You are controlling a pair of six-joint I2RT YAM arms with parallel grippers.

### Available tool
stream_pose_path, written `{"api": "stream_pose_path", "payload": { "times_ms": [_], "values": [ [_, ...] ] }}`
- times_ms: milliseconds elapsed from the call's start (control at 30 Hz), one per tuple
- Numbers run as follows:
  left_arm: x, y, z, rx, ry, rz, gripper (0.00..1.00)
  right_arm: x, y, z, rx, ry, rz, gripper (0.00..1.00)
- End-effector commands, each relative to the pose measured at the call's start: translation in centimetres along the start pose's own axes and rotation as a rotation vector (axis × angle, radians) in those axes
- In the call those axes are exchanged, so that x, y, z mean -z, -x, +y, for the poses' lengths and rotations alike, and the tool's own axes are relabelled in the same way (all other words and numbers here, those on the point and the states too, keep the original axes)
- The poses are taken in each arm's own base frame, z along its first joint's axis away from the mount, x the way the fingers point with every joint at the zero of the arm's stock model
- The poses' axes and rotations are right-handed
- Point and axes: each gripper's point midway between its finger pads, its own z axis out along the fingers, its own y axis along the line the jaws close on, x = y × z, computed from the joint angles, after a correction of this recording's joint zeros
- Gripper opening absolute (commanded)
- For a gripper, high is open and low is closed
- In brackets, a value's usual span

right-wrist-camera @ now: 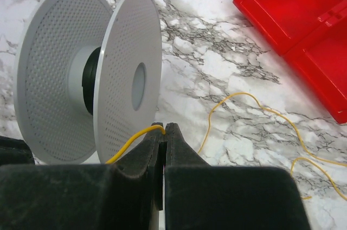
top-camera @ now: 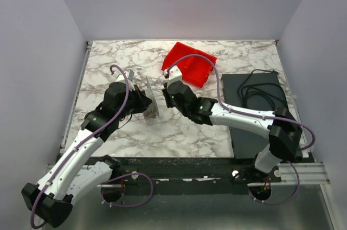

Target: Wrap the cables

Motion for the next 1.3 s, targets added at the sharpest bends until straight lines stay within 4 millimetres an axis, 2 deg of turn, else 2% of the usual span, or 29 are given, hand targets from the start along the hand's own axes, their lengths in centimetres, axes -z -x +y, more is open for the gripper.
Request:
{"api": "stream_pose_path", "payload": {
  "times_ms": [0, 233, 333, 400, 467, 700, 900, 1233, 1267],
  "values": [
    [-0.6, 0.3, 0.0, 0.024, -0.003, -0.037, 0.01, -0.3, 1.2, 0.1, 0.033, -0.018, -0.012, 0.01],
    [-1.1, 0.2, -0.1, 0.057, -0.032, -0.070, 0.04, -0.3, 3.3, 1.7, 0.052, 0.047, -0.028, 0.01],
    [-1.3, 0.1, 0.4, 0.065, -0.019, -0.089, 0.04, -0.8, 4.1, 1.9, 0.082, 0.041, -0.030, 0.01],
    [-1.3, 0.0, 0.5, 0.068, -0.017, -0.086, 0.08, -1.3, 4.5, 2.1, 0.097, 0.035, -0.032, 0.01],
    [-1.4, -0.2, 0.6, 0.069, -0.019, -0.086, 0.09, -1.7, 4.6, 2.4, 0.105, 0.041, -0.028, 0.01],
    [-1.3, -0.1, 0.2, 0.078, -0.051, -0.104, 0.25, -2.6, 4.5, 4.0, 0.127, 0.094, -0.002, 0.01],
    [-0.5, -0.6, 0.0, 0.078, -0.091, -0.113, 0.33, -3.1, 4.1, 4.7, 0.150, 0.118, 0.031, 0.01],
    [1.9, -0.9, 0.5, 0.064, -0.107, -0.161, 0.34, -2.9, 4.0, 4.5, 0.165, 0.111, 0.049, 0.01],
    [2.2, -0.4, 1.3, 0.074, -0.065, -0.193, 0.34, -2.8, 3.8, 4.5, 0.172, 0.121, 0.055, 0.01]
  ]
}}
